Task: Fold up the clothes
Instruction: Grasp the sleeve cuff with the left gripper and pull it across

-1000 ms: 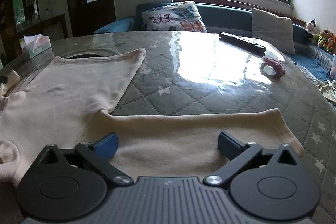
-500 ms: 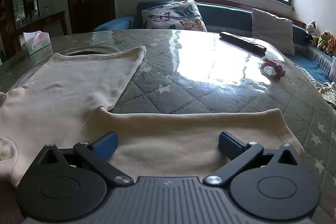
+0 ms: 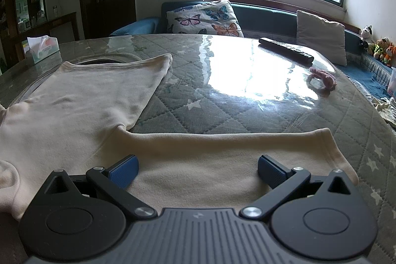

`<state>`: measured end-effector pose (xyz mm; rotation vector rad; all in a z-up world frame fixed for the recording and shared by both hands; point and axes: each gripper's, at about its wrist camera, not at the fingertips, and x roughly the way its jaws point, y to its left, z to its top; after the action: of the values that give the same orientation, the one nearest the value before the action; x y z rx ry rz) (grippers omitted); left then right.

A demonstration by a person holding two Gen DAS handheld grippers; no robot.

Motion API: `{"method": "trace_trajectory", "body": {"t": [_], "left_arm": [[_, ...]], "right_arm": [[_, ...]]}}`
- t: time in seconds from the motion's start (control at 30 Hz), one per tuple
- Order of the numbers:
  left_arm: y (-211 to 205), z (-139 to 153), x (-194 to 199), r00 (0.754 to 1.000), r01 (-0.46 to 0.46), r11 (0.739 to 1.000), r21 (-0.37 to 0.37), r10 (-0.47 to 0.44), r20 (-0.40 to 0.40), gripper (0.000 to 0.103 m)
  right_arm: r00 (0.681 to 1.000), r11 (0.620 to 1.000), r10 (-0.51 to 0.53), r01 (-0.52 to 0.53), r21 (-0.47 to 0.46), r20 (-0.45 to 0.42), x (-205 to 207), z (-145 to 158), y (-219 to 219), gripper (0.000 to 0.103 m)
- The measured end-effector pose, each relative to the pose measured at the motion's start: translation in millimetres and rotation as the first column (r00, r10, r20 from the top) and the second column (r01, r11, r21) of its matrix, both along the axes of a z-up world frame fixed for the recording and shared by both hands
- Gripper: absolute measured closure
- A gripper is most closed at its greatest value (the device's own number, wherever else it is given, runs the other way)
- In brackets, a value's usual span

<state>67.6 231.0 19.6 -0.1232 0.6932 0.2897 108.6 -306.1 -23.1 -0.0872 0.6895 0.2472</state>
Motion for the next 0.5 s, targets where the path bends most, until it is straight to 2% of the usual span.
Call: {"method": "trace_trajectory", "body": {"t": [0.07,0.27,0.47,0.5], "left_arm": [[-2,-4,9,1.000,0.013,0.999,0.031,-0.012,-0.010,0.059],[2,-11,25,1.000,-0.001,0.992,0.124,0.004,-0.020,0.054],[7,-9,25,0.998,-0.044,0.990,0.134,0.048,-0.030,0.040],[4,-8,23,0.998,-0.045,0.990,0.137,0.050,-0.032,0.032]], "right_arm": [[1.000,1.000,0.001,-0.001,0.001,0.000,0,0,0,0.000],[1.000,1.000,0.001,-0.001,0.002,-0.001,0,0,-1,0.000],[1.000,1.000,0.001,-0.001,0.003,0.000,0,0,-1,0.000],[1.000,1.000,0.001,-0.001,0.003,0.000,0,0,-1,0.000]]}}
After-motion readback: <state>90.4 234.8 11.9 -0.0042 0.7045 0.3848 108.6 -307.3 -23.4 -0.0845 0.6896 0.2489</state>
